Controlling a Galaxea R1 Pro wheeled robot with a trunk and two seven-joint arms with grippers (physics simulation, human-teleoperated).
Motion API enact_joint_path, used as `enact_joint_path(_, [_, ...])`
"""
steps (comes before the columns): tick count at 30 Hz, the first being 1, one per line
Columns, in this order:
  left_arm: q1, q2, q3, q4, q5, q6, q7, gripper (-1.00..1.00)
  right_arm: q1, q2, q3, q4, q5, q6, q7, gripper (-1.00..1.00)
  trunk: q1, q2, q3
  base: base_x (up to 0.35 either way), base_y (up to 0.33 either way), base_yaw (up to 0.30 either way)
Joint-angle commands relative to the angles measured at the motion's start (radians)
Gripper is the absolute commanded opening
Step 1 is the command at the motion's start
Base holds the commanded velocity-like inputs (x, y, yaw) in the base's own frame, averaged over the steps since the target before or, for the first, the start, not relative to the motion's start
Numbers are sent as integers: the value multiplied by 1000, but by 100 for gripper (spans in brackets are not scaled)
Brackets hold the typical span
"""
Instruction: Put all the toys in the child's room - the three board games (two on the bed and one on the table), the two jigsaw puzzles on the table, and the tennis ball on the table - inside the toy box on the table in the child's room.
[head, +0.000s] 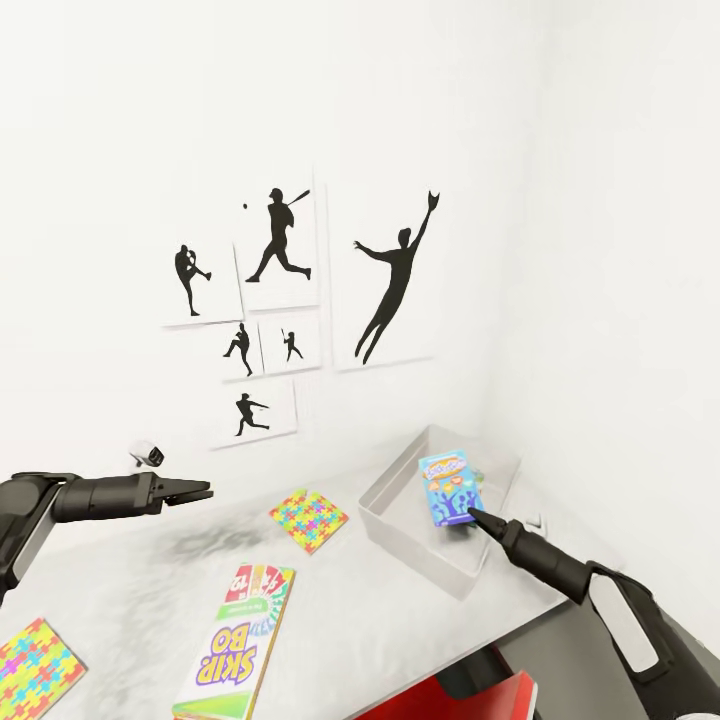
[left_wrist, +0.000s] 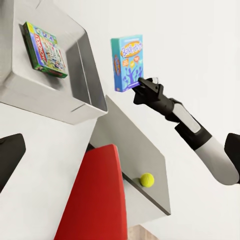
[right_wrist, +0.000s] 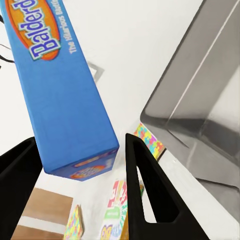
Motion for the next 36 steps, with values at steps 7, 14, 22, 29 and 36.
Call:
enact_joint_path(7, [0, -6, -2, 0, 2, 11, -4, 100, -86, -4, -2, -36, 9, 164, -100, -100, 0, -1, 0, 0, 0, 0])
enact_joint_path(14, [0, -13, -6, 0, -1, 9, -4, 100, -392, 5, -2, -15, 15, 370, -219, -100, 0, -1, 0, 0, 0, 0])
enact_joint_path(22, [0, -13, -6, 0, 1, 10, -4, 100, -481, -1, 139, 52, 18, 373, -283, -100, 0, -1, 0, 0, 0, 0])
enact_joint_path(29, [0, -14, -7, 0, 3, 10, -4, 100, -484, -21, 241, 50, 19, 373, -284, -100, 0, -1, -1, 0, 0, 0])
enact_joint_path(36, [0, -14, -7, -1, 3, 10, -4, 100, -482, -69, 257, 53, 17, 373, -280, -100, 0, -1, -10, 0, 0, 0])
